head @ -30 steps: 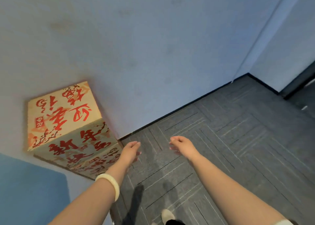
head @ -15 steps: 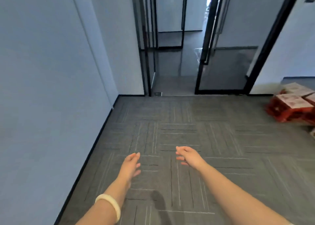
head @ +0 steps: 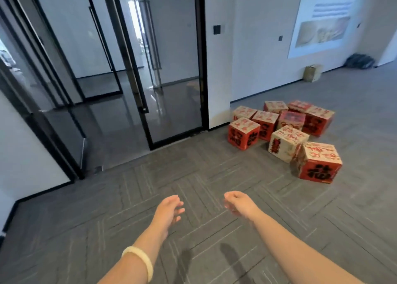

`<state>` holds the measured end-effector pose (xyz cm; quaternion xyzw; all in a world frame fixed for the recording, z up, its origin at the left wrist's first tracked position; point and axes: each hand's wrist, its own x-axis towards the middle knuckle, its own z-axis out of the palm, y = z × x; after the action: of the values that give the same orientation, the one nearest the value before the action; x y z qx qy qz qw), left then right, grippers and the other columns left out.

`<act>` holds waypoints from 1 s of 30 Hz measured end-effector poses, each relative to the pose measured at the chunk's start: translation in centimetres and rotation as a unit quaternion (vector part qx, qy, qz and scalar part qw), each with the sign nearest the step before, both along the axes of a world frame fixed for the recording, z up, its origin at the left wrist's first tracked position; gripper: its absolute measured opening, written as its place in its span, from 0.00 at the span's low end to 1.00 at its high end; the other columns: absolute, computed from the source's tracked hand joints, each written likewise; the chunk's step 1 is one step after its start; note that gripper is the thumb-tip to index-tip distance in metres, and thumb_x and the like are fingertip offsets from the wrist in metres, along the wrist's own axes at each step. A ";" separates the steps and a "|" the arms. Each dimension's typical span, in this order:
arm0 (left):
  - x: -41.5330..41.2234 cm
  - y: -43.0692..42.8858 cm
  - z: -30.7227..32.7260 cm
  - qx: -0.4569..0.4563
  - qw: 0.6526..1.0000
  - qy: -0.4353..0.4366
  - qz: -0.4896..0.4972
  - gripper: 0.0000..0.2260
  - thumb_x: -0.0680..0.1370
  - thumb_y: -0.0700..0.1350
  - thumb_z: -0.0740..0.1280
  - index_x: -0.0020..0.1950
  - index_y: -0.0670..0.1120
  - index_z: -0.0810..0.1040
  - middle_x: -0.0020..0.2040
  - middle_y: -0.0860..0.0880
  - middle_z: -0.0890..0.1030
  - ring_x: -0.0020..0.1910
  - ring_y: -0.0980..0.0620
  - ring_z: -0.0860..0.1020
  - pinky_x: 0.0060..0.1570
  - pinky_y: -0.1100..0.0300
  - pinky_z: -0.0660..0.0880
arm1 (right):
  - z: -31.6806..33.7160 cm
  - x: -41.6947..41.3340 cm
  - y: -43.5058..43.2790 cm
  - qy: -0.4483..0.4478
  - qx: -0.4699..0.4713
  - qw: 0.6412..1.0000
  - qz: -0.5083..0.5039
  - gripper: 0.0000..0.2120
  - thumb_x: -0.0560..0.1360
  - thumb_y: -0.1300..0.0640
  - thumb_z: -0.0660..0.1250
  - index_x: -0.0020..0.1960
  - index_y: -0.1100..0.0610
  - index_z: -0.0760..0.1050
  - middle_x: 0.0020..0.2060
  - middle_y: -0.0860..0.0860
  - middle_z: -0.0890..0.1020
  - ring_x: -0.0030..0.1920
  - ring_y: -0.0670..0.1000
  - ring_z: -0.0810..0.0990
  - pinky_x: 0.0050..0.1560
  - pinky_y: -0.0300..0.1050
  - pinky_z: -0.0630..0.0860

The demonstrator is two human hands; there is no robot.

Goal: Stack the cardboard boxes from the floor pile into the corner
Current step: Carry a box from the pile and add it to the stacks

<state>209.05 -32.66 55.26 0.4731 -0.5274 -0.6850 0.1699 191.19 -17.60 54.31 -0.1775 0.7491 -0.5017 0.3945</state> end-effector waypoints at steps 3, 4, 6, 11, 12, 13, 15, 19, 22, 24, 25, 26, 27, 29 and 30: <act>-7.4 -0.4 -0.7 0.005 0.998 -0.022 -0.059 0.10 0.81 0.43 0.59 0.61 0.46 0.72 0.50 0.46 0.80 0.44 0.50 0.80 0.37 0.61 0.73 | -1.0 -6.4 1.9 -0.021 0.013 0.998 -0.063 0.05 0.79 0.58 0.61 0.50 0.57 0.74 0.40 0.52 0.78 0.36 0.47 0.76 0.35 0.39 0.70; -9.9 -0.6 -1.1 0.007 0.996 -0.029 -0.079 0.10 0.81 0.42 0.59 0.62 0.46 0.72 0.50 0.46 0.80 0.45 0.50 0.80 0.38 0.60 0.74 | -1.3 -8.2 2.5 -0.028 0.016 0.996 -0.085 0.05 0.79 0.58 0.60 0.51 0.57 0.74 0.39 0.51 0.78 0.37 0.47 0.76 0.34 0.39 0.70; -14.7 -1.2 -2.0 0.010 0.992 -0.042 -0.118 0.11 0.81 0.42 0.58 0.62 0.45 0.72 0.50 0.46 0.80 0.46 0.50 0.80 0.39 0.60 0.74 | -2.0 -11.8 3.4 -0.041 0.020 0.991 -0.129 0.05 0.79 0.58 0.60 0.52 0.57 0.74 0.40 0.51 0.79 0.35 0.46 0.76 0.34 0.38 0.69; -28.0 -3.2 -4.5 0.010 0.975 -0.048 -0.215 0.13 0.81 0.42 0.58 0.65 0.45 0.71 0.49 0.47 0.80 0.45 0.50 0.80 0.40 0.59 0.75 | -4.0 -20.9 3.7 -0.065 0.024 0.975 -0.213 0.08 0.79 0.58 0.60 0.55 0.59 0.73 0.44 0.52 0.79 0.34 0.46 0.76 0.33 0.38 0.69; -30.7 -3.8 -4.7 0.011 0.972 -0.047 -0.230 0.13 0.81 0.42 0.58 0.65 0.45 0.71 0.48 0.47 0.80 0.44 0.51 0.80 0.40 0.59 0.74 | -4.1 -22.8 3.5 -0.067 0.024 0.970 -0.233 0.08 0.79 0.57 0.60 0.56 0.59 0.73 0.45 0.52 0.79 0.34 0.46 0.76 0.33 0.38 0.69; -33.4 -4.3 -4.8 0.012 0.968 -0.047 -0.245 0.13 0.81 0.41 0.58 0.64 0.44 0.71 0.47 0.47 0.80 0.43 0.51 0.80 0.40 0.59 0.74 | -4.4 -24.9 3.3 -0.069 0.025 0.964 -0.255 0.08 0.79 0.57 0.60 0.56 0.59 0.73 0.44 0.52 0.80 0.34 0.46 0.76 0.32 0.38 0.68; -38.7 -5.3 -4.5 0.008 0.959 -0.054 -0.280 0.12 0.81 0.41 0.58 0.64 0.44 0.71 0.46 0.48 0.80 0.42 0.52 0.79 0.40 0.59 0.73 | -4.4 -28.6 3.0 -0.073 0.030 0.953 -0.294 0.08 0.80 0.57 0.60 0.55 0.59 0.73 0.43 0.52 0.80 0.33 0.46 0.75 0.30 0.38 0.66; -49.8 -6.7 -3.8 -0.013 0.939 -0.061 -0.337 0.13 0.81 0.41 0.57 0.65 0.43 0.70 0.44 0.48 0.78 0.45 0.49 0.78 0.47 0.55 0.72 | -4.3 -34.7 3.2 -0.087 0.007 0.926 -0.366 0.08 0.80 0.56 0.60 0.56 0.58 0.73 0.43 0.52 0.80 0.40 0.50 0.77 0.38 0.41 0.70; -57.6 -5.4 -3.9 -0.023 0.923 -0.071 -0.377 0.13 0.81 0.41 0.57 0.65 0.43 0.70 0.46 0.47 0.78 0.46 0.48 0.77 0.46 0.56 0.72 | -4.8 -39.3 5.1 -0.099 -0.006 0.904 -0.415 0.12 0.80 0.57 0.59 0.58 0.62 0.74 0.38 0.51 0.79 0.35 0.50 0.73 0.38 0.42 0.68; -61.9 -3.9 -4.3 -0.024 0.908 -0.073 -0.411 0.13 0.81 0.41 0.58 0.65 0.44 0.71 0.48 0.47 0.78 0.47 0.49 0.77 0.45 0.56 0.73 | -5.6 -42.4 6.9 -0.102 -0.002 0.884 -0.455 0.09 0.79 0.57 0.61 0.56 0.59 0.75 0.39 0.50 0.81 0.34 0.49 0.74 0.41 0.44 0.69; -64.2 -3.1 -4.7 -0.025 0.901 -0.073 -0.427 0.13 0.81 0.42 0.58 0.64 0.44 0.71 0.48 0.48 0.78 0.47 0.50 0.77 0.45 0.57 0.74 | -6.0 -44.1 7.8 -0.103 -0.001 0.875 -0.474 0.07 0.79 0.57 0.61 0.54 0.58 0.74 0.40 0.51 0.81 0.35 0.49 0.75 0.42 0.44 0.69; -66.6 -2.3 -5.1 -0.026 0.895 -0.075 -0.439 0.13 0.81 0.42 0.59 0.64 0.44 0.71 0.48 0.48 0.78 0.46 0.50 0.77 0.44 0.57 0.74 | -6.2 -46.1 8.8 -0.104 0.001 0.868 -0.486 0.06 0.79 0.57 0.61 0.52 0.57 0.74 0.40 0.51 0.81 0.36 0.49 0.76 0.41 0.43 0.69; -69.1 -1.4 -5.5 -0.026 0.890 -0.077 -0.449 0.13 0.80 0.42 0.59 0.65 0.44 0.71 0.49 0.48 0.78 0.47 0.50 0.77 0.44 0.58 0.74 | -6.6 -48.2 9.8 -0.103 0.005 0.865 -0.491 0.05 0.79 0.57 0.61 0.52 0.56 0.74 0.41 0.51 0.81 0.37 0.49 0.77 0.39 0.42 0.69; -74.2 0.4 -6.5 -0.027 0.885 -0.080 -0.458 0.14 0.80 0.42 0.59 0.66 0.44 0.71 0.53 0.46 0.78 0.49 0.50 0.77 0.45 0.57 0.75 | -7.3 -52.9 11.7 -0.106 0.008 0.861 -0.498 0.05 0.79 0.57 0.60 0.52 0.55 0.74 0.43 0.52 0.80 0.41 0.51 0.79 0.37 0.42 0.69; -76.7 1.3 -6.9 -0.026 0.885 -0.082 -0.457 0.14 0.80 0.42 0.59 0.66 0.44 0.70 0.55 0.46 0.77 0.51 0.49 0.77 0.47 0.57 0.75 | -7.7 -55.4 12.6 -0.109 0.010 0.859 -0.501 0.05 0.79 0.57 0.60 0.52 0.55 0.74 0.43 0.52 0.81 0.43 0.51 0.79 0.37 0.42 0.70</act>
<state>132.32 -31.39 48.31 0.2293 -0.7150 -0.6315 -0.1935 135.77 -4.96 46.64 0.2813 0.6938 -0.6405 0.1708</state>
